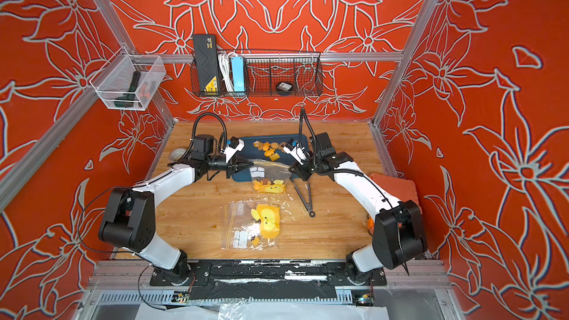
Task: Put the cookies into a resealable bag to prevent moisture
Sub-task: Close the ziploc bag at the center of the board.
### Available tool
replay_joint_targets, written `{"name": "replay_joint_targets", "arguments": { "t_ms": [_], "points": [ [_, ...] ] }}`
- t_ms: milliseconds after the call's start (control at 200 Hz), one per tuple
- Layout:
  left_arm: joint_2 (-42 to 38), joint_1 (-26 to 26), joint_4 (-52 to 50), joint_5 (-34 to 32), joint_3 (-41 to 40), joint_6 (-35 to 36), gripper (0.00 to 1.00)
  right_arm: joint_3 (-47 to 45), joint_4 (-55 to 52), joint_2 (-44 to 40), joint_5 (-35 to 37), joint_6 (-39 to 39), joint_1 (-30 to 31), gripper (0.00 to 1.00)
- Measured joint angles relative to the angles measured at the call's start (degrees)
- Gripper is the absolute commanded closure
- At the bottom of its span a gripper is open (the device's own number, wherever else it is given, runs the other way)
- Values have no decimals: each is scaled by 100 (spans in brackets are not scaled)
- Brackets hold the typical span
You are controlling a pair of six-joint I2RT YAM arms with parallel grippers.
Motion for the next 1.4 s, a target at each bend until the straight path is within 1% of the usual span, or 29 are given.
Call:
{"name": "replay_joint_targets", "arguments": {
  "t_ms": [60,155,185,250,280,290,300,340,345,365,370,380,390,410,440,510,641,766,911,1071,1106,1201,1346,1401],
  "points": [
    [0,0,0,0,0,0,100,-11,33,0,-66,11,-48,76],
    [0,0,0,0,0,0,100,-11,55,0,-153,26,-55,79],
    [0,0,-2,0,0,0,100,-11,61,0,-186,31,-55,83],
    [0,0,0,0,0,0,100,-11,72,0,-236,28,-50,100],
    [0,0,-2,2,0,-2,100,-11,83,0,-256,24,-50,100],
    [0,0,-2,2,0,-2,96,-13,81,0,-258,133,-50,100],
    [0,0,0,2,0,-2,91,-13,90,0,-267,22,-52,100],
    [0,0,2,2,2,0,70,-17,96,0,-306,74,-52,100],
    [0,0,4,2,2,2,69,-17,98,0,-308,85,-55,100],
    [0,0,9,2,2,-26,55,-17,101,0,-321,79,-55,100],
    [0,0,11,2,2,-35,54,-17,98,0,-330,83,-55,100],
    [0,-2,20,0,2,-37,39,-17,101,0,-339,81,-55,100],
    [0,-2,20,0,2,-42,32,-17,101,0,-343,83,-55,100],
    [-4,-2,42,-4,2,-79,28,-17,101,0,-363,83,-52,100],
    [-9,-7,72,-15,2,-125,24,-17,98,0,-374,83,-52,100],
    [-81,-31,107,-114,2,-210,19,-17,96,0,-417,83,-52,100],
    [-299,-223,-42,-479,162,-151,18,-17,96,2,-514,83,-52,100],
    [-275,-710,-507,-1067,885,201,18,-17,98,4,-555,83,-52,100],
    [83,-1294,-1064,-1589,1840,693,18,-17,98,7,-612,83,-52,100],
    [632,-1604,-1742,-2009,2457,1134,21,-17,98,9,-614,83,-52,100],
    [730,-1655,-1871,-2063,2533,1200,23,-17,98,9,-614,83,-52,100],
    [898,-1766,-2192,-2260,2643,1364,32,-17,101,9,-614,83,-52,100],
    [951,-1843,-2472,-2465,2728,1495,46,-17,103,11,-614,83,-52,100],
    [951,-1847,-2535,-2509,2752,1565,48,-17,103,11,-614,83,-52,100]
  ]
}}
